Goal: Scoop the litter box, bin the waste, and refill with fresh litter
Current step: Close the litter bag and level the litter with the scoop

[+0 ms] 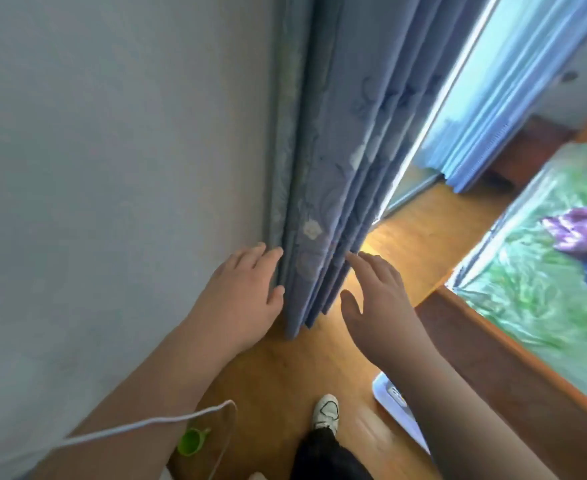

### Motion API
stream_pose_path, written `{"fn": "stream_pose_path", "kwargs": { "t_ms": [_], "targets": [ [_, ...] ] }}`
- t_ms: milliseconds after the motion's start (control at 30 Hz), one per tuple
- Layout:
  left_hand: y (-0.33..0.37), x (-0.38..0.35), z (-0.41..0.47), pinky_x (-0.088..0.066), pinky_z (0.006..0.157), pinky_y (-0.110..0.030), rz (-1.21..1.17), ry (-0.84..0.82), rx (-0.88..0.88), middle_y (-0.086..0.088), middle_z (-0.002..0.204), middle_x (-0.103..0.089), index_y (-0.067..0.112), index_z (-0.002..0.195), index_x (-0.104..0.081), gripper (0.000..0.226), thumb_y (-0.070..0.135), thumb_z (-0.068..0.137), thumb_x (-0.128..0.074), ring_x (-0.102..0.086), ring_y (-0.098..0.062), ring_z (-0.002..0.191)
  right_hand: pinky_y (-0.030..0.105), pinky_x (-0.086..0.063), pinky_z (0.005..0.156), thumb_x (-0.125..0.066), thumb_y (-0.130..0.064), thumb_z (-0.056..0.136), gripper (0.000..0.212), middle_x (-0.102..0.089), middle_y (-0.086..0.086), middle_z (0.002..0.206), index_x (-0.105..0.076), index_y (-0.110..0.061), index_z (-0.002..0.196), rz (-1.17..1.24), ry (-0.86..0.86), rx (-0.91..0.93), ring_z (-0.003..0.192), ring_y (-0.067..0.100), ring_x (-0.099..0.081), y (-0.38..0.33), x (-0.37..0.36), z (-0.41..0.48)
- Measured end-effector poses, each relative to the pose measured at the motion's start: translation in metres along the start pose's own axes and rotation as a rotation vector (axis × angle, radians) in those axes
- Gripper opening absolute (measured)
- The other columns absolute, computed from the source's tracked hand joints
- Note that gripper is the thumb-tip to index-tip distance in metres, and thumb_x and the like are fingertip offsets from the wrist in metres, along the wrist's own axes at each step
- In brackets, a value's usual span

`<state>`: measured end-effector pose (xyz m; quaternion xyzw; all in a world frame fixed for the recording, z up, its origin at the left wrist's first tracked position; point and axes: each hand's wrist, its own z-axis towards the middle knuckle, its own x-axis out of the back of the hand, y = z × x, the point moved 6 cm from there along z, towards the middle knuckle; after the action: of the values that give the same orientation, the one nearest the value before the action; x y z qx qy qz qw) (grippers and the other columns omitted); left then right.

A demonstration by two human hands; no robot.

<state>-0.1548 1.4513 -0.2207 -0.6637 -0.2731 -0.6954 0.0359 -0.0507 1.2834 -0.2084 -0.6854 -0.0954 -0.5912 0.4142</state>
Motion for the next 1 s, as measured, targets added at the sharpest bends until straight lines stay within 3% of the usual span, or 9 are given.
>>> {"fn": "stream_pose_path", "kwargs": {
  "t_ms": [233, 333, 400, 500, 867, 1000],
  "targets": [
    [0.142, -0.060, -0.008, -0.021, 0.120, -0.041, -0.005, -0.155, -0.296, 0.001, 0.161, -0.021, 0.029, 0.155, -0.020, 0.062, 0.041, 0.098, -0.044, -0.016, -0.019, 0.148, 0.042, -0.026, 0.119, -0.052, -0.024, 0.094, 0.058, -0.037, -0.003, 0.155, -0.040, -0.028, 0.150, 0.037, 0.163, -0.378, 0.147, 0.017, -0.022, 0.111, 0.046, -0.137],
    [0.206, -0.083, -0.024, -0.023, 0.120, -0.042, 0.002, -0.222, -0.423, 0.002, 0.161, -0.022, 0.032, 0.154, -0.019, 0.062, 0.042, 0.099, -0.044, -0.019, -0.020, 0.148, 0.029, -0.014, 0.122, -0.052, -0.023, 0.094, 0.057, -0.036, -0.003, 0.156, -0.041, -0.027, 0.150, 0.018, 0.203, -0.476, 0.146, 0.015, -0.019, 0.150, 0.062, -0.184],
    [0.244, -0.101, -0.035, -0.018, 0.122, -0.040, 0.013, -0.263, -0.468, 0.004, 0.163, -0.017, 0.034, 0.154, -0.017, 0.063, 0.043, 0.099, -0.045, -0.017, -0.020, 0.149, 0.019, -0.004, 0.116, -0.051, -0.020, 0.096, 0.059, -0.031, -0.003, 0.159, -0.036, -0.026, 0.152, 0.017, 0.233, -0.529, 0.147, 0.013, -0.014, 0.177, 0.075, -0.213],
    [0.302, -0.126, -0.053, -0.017, 0.120, -0.037, 0.051, -0.275, -0.541, 0.005, 0.163, -0.016, 0.034, 0.154, -0.016, 0.062, 0.044, 0.099, -0.043, -0.015, -0.020, 0.150, 0.021, -0.005, 0.117, -0.050, -0.023, 0.098, 0.057, -0.030, 0.000, 0.160, -0.034, -0.024, 0.153, 0.006, 0.278, -0.595, 0.149, 0.017, -0.015, 0.219, 0.096, -0.264],
    [0.532, -0.239, -0.141, -0.024, 0.119, -0.039, -0.002, -0.369, -0.635, 0.004, 0.161, -0.022, 0.031, 0.153, -0.024, 0.059, 0.038, 0.098, -0.043, -0.017, -0.019, 0.149, 0.023, -0.010, 0.118, -0.054, -0.023, 0.097, 0.056, -0.037, 0.005, 0.155, -0.039, -0.018, 0.151, -0.031, 0.356, -0.748, 0.146, 0.021, -0.023, 0.401, 0.176, -0.468],
    [0.600, -0.281, -0.165, -0.020, 0.120, -0.036, 0.001, -0.404, -0.665, 0.001, 0.160, -0.027, 0.026, 0.153, -0.028, 0.059, 0.032, 0.096, -0.044, -0.020, -0.020, 0.147, 0.030, -0.016, 0.120, -0.051, -0.023, 0.099, 0.055, -0.037, 0.002, 0.154, -0.038, -0.018, 0.152, -0.021, 0.333, -0.820, 0.145, 0.019, -0.023, 0.460, 0.191, -0.516]
  ]
}}
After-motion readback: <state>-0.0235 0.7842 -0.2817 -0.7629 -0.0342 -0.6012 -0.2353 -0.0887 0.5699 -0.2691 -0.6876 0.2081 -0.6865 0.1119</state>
